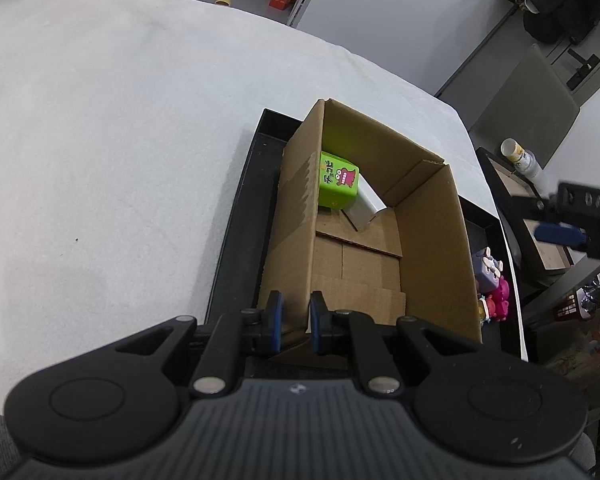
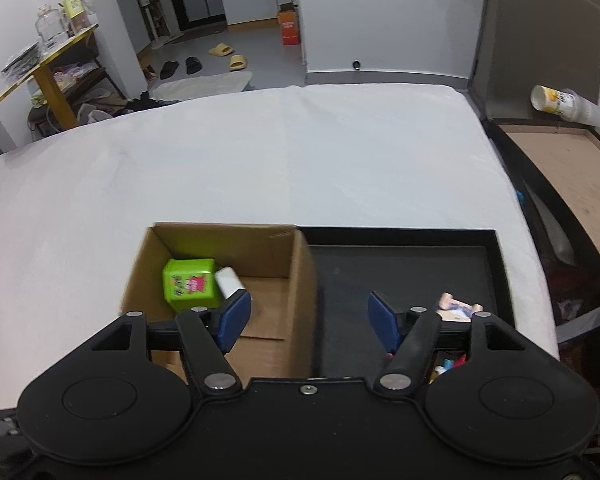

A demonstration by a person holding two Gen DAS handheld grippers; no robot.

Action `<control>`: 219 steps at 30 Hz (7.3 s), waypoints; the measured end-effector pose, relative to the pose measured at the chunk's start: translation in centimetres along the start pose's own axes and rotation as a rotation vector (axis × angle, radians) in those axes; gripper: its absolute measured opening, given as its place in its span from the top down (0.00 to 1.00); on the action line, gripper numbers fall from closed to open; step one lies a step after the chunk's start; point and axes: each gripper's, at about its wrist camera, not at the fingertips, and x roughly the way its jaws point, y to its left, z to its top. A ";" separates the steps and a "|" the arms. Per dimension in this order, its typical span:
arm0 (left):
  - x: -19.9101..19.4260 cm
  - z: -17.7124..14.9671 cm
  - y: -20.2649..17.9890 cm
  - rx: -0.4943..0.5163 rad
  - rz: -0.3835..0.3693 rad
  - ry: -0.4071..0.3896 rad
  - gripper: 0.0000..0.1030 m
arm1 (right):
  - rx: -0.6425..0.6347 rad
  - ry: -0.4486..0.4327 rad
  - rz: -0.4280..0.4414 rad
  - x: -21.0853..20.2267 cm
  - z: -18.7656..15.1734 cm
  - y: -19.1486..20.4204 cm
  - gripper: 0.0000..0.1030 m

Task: Organize rigid objects
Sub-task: 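Move the right gripper to the yellow charm and red crab, grasp them, then carry the yellow charm and red crab with the right gripper over the box, then open the right gripper to drop the charm and crab into the box, then lower the right gripper onto the brown-haired doll figure and close on it, then carry the doll figure with the right gripper over the cardboard box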

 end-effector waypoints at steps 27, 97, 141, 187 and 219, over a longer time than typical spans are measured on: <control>0.1 -0.1 -1.0 0.019 0.043 -0.001 0.87 | 0.000 0.141 -0.046 3.5 -5.5 -9.6 0.23; -0.1 -0.3 -1.0 0.019 0.034 -0.007 0.87 | -0.352 0.054 0.090 -0.4 -0.6 -1.3 0.43; -0.4 -0.2 -0.5 0.016 0.007 -0.012 0.88 | -0.291 0.036 0.019 -0.5 -0.1 -1.5 0.39; 0.2 -0.3 -1.2 0.021 0.041 -0.009 0.88 | 0.014 0.147 0.052 6.4 -6.1 -9.4 0.23; 0.0 -0.4 -1.4 0.031 0.043 -0.016 0.88 | -0.013 0.104 0.148 2.0 -4.8 -7.9 0.58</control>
